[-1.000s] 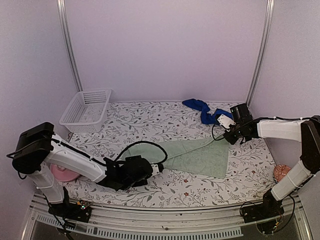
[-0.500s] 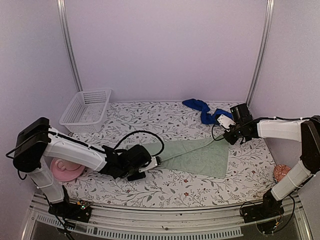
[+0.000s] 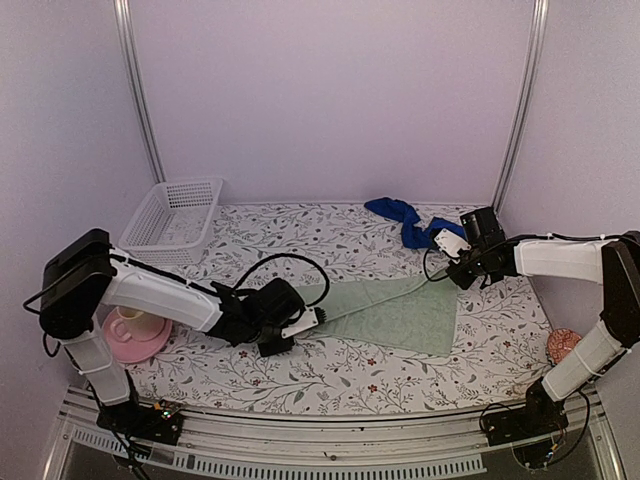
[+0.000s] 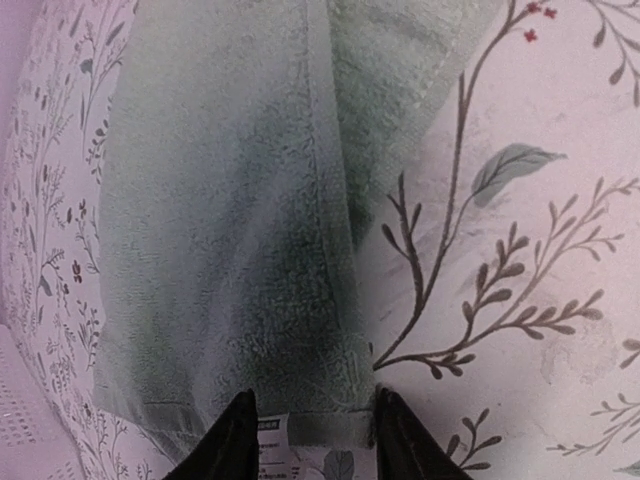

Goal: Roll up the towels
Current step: Pick up the towel from the center of the board.

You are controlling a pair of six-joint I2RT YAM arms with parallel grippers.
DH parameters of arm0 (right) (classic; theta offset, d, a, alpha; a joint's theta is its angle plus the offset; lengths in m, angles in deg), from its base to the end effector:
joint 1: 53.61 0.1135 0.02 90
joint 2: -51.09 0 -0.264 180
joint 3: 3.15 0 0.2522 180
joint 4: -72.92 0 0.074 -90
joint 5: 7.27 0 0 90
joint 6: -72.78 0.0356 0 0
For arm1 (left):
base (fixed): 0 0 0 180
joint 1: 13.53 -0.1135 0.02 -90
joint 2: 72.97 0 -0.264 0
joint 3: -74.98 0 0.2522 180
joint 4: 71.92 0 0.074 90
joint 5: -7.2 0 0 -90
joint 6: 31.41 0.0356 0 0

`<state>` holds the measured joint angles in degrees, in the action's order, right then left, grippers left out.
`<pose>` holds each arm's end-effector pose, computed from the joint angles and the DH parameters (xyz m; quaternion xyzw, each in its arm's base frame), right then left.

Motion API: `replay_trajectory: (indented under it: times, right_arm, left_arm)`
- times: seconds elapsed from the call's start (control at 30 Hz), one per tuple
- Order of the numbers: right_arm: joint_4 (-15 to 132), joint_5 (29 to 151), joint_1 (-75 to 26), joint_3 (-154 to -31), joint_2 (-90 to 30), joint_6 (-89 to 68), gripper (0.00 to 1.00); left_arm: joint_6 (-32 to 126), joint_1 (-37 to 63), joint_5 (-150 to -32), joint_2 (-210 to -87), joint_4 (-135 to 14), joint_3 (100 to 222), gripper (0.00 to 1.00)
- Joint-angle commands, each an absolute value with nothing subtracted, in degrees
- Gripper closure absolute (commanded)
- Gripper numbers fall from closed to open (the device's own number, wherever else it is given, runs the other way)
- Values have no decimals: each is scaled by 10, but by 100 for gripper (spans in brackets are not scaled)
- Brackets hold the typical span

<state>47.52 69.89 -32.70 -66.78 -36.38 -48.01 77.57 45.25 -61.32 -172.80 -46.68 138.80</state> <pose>0.2924 0.1033 0.1930 -0.3711 0.8553 -0.1342 0.3357 0.1773 -0.2674 0.1314 0.5614 0.7699 0.0867 0.2908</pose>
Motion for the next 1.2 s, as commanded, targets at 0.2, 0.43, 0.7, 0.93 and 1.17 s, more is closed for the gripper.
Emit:
replay_trajectory:
  times: [0.2,0.43,0.7,0.93,1.17]
  right_arm:
    - [469,710,-331,-665,-347,-476,92]
    - [469,710,-331,-665,-348,-476,92]
    - [469,710,-331,-666,-347,-476,92]
    - [469,711,-330,-665,-345,-476,93]
    - [468,715,-331,-665,-337,-476,93]
  left_arm:
    - [726,436,-669,-1758,-356,1431,61]
    - [702,437,-706,-1763,-321,1434,58]
    - [697,431,-709,-1770,-310,1434,59]
    - [693,422,-746,-1791,-299,1437,65]
    - [682,400,-766,-1817,-276,1451,71]
